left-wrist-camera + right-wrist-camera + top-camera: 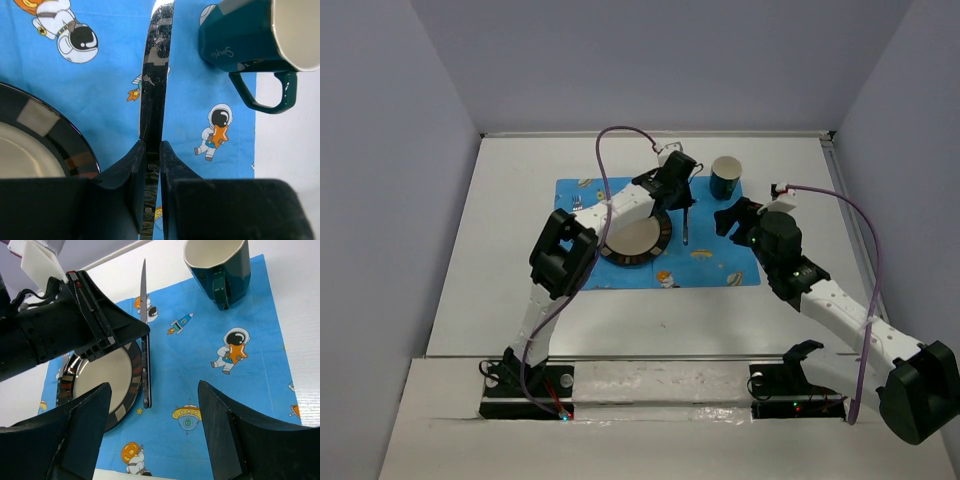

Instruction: Set the dinner table for one person

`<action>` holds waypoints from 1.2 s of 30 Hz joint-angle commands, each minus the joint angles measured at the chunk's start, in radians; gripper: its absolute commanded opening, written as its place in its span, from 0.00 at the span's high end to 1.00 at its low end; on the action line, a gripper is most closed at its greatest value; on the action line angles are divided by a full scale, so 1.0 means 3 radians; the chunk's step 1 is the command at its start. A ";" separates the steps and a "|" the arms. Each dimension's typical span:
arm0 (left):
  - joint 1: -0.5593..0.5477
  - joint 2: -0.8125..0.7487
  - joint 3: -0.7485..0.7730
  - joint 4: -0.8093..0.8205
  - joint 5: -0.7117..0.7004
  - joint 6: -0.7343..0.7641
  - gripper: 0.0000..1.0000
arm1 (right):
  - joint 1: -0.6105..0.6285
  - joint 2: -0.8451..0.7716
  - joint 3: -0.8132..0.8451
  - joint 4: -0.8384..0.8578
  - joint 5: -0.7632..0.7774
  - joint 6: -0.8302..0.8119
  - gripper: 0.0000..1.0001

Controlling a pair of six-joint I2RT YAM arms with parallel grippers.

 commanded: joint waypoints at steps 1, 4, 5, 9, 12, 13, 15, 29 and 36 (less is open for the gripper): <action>-0.0079 0.0077 0.0110 0.0037 -0.0119 -0.0237 1.00 | -0.0022 -0.0001 0.0026 0.0172 0.0049 0.0000 0.25; -0.0109 0.0047 -0.0038 0.0118 -0.0160 -0.0355 1.00 | -0.0022 0.0004 0.0026 0.0172 0.0049 0.0000 0.25; -0.0135 0.0021 -0.0095 0.0159 -0.0206 -0.0370 1.00 | -0.0022 0.0009 0.0026 0.0172 0.0044 0.0006 0.25; -0.0135 0.0016 -0.0198 0.0216 -0.0227 -0.0396 1.00 | -0.0022 0.0025 0.0026 0.0182 0.0018 0.0016 0.25; -0.0145 0.0057 -0.0202 0.0206 -0.0217 -0.0411 1.00 | -0.0022 0.0045 0.0025 0.0187 0.0013 0.0016 0.25; -0.0145 0.0062 -0.0203 0.0196 -0.0212 -0.0412 1.00 | -0.0022 0.0045 0.0026 0.0192 0.0008 0.0021 0.25; -0.0155 0.0098 -0.0208 0.0180 -0.0206 -0.0412 1.00 | -0.0022 0.0055 0.0026 0.0198 -0.0002 0.0021 0.25; -0.0155 0.0323 -0.0054 0.0109 -0.0160 -0.0366 1.00 | -0.0022 0.0086 0.0005 0.0264 -0.0053 0.0006 0.25; -0.0155 0.0374 0.0017 0.0088 -0.0120 -0.0350 0.81 | -0.0022 0.0101 -0.0005 0.0310 -0.0089 0.0001 0.25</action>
